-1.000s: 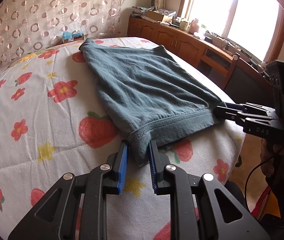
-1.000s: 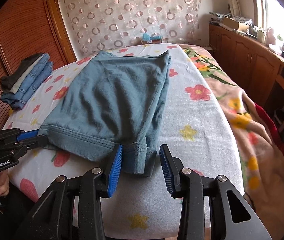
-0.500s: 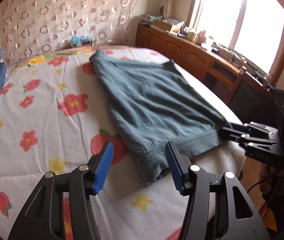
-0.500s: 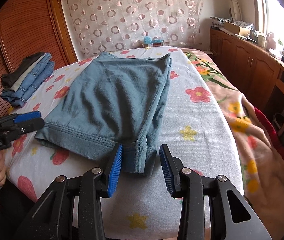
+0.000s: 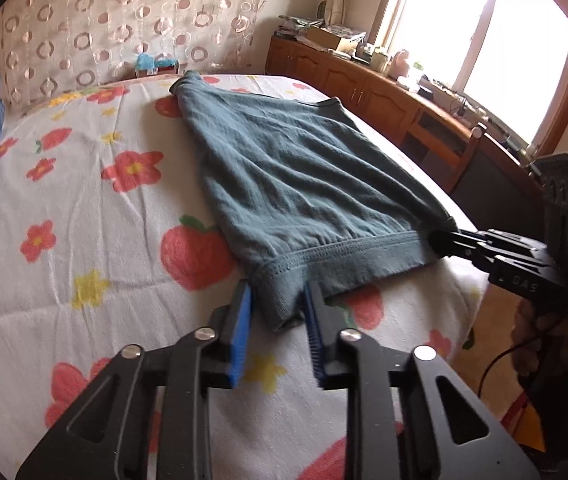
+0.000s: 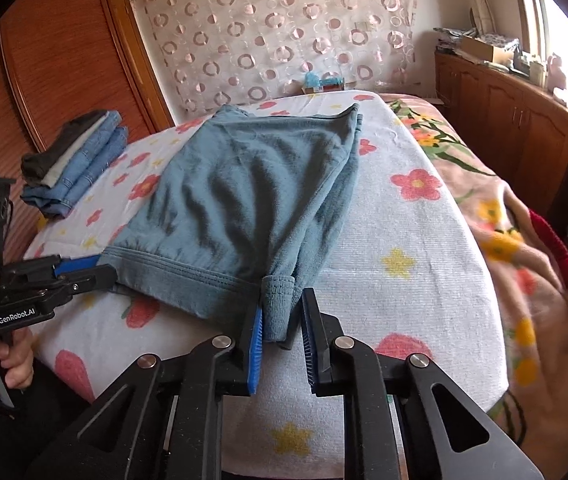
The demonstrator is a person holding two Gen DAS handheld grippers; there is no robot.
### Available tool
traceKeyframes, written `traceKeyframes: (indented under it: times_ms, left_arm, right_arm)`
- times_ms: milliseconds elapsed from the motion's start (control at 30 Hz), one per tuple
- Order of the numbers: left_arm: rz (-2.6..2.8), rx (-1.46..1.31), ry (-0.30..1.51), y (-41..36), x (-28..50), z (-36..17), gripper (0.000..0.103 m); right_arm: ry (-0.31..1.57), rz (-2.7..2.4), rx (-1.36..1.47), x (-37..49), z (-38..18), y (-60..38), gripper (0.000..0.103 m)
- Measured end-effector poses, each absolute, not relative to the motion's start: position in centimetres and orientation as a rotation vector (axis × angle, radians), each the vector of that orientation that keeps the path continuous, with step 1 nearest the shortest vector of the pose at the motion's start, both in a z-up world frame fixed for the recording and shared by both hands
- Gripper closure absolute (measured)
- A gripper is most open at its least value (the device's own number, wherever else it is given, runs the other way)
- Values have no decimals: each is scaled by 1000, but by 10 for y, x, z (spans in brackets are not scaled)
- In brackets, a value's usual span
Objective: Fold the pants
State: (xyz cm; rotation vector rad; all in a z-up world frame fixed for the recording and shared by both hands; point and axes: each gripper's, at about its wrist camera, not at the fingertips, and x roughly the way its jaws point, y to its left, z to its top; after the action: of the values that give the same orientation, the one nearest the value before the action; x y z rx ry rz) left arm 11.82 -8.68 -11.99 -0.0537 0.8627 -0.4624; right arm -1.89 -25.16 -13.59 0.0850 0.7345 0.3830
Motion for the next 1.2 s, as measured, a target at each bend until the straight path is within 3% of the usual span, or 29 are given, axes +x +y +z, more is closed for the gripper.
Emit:
traceKeyframes:
  times_ms: [67, 233, 433, 933, 1100, 1200]
  left_arm:
    - [-464, -48, 861, -88, 119, -119, 78]
    - [-478, -43, 845, -90, 119, -114, 91]
    - [-505, -62, 737, -83, 112, -66, 92]
    - [-460, -26, 404, -40, 108, 82, 92]
    - [-411, 10, 343, -25, 106, 104, 92]
    - [-368, 27, 372, -16, 123, 87, 92]
  right_arm:
    - [735, 388, 100, -18, -137, -253, 86]
    - [720, 392, 97, -21, -135, -250, 87]
    - [641, 414, 83, -24, -106, -246, 87]
    - [347, 513, 3, -32, 34, -212, 87]
    - [278, 544, -17, -31, 63, -200, 87]
    - [290, 587, -19, -12, 56, -190, 87]
